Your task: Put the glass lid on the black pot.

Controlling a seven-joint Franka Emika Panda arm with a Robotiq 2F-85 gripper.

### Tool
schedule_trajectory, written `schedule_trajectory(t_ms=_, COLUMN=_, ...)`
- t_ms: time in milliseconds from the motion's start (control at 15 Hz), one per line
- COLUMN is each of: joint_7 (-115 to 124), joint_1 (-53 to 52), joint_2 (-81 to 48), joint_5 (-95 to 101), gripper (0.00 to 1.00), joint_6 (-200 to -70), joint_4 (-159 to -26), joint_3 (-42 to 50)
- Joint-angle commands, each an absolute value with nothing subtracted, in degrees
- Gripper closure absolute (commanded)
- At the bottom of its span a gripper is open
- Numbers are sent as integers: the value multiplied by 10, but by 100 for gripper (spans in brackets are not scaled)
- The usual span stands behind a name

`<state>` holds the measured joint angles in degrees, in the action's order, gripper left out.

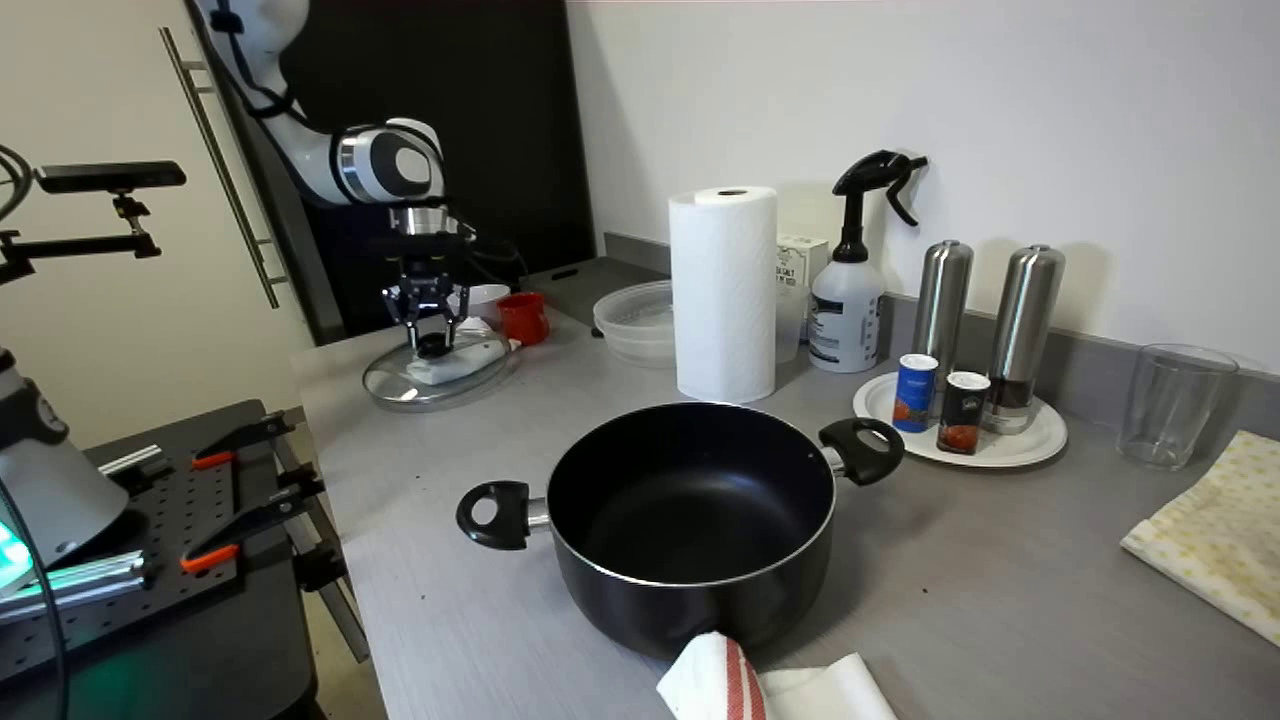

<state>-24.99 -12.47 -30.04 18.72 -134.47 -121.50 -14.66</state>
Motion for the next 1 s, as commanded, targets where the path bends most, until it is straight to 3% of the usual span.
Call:
schedule_trajectory(t_ms=0, joint_7=-229, joint_1=-137, joint_2=-219, joint_5=177, gripper=74, joint_6=-1320, joint_4=-1262, joint_3=-160)
schedule_trajectory(t_ms=933, joint_7=-107, joint_1=-118, joint_2=-59, joint_5=194, gripper=74, joint_6=-1279, joint_4=-1299, joint_3=-110)
